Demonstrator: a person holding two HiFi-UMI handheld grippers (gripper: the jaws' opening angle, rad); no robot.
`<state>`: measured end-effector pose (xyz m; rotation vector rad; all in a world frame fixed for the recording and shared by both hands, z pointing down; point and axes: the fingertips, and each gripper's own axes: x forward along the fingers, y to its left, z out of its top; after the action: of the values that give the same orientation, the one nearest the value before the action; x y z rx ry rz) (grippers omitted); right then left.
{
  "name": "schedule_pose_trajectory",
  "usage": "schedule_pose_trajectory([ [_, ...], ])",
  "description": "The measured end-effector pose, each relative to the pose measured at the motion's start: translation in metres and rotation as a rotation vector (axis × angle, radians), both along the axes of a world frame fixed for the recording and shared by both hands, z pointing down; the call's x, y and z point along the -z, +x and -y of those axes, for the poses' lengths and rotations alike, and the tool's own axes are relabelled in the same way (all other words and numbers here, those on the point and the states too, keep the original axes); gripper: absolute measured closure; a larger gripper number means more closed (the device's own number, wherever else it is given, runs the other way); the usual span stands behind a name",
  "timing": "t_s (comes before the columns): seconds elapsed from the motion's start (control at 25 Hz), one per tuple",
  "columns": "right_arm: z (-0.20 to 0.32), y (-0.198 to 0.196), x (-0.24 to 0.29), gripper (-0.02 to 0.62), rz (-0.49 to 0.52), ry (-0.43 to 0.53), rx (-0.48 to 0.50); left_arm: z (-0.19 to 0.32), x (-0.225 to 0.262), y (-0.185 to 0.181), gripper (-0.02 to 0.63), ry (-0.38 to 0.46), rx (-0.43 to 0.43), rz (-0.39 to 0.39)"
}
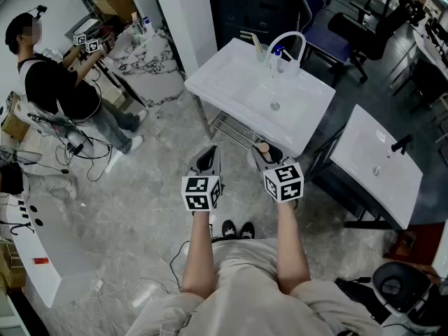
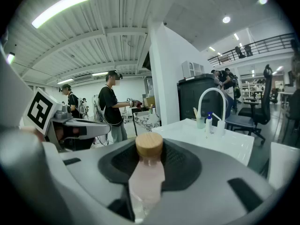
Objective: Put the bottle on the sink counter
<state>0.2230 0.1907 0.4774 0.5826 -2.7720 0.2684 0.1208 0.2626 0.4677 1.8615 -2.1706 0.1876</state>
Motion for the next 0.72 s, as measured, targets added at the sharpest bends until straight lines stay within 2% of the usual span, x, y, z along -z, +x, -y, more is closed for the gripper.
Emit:
schedule_pose_trajectory([
  [0.4, -0.005, 0.014, 0.006, 0.469, 0.043, -0.03, -0.004, -0.014, 0.0, 0.01, 0.6, -0.024, -0.006, 0.045],
  [0.48, -0.006, 0.014, 0.008, 0.469, 0.058, -0.042, -0.001, -0.02, 0.0, 0.005, 0.6, -0.028, 0.012, 0.039],
  [0.72, 0.0, 0.004, 0.005, 0.469, 0.021, -0.008, 0.002, -0.017, -0.001, -0.016, 0.6, -0.012, 0.039, 0.004],
])
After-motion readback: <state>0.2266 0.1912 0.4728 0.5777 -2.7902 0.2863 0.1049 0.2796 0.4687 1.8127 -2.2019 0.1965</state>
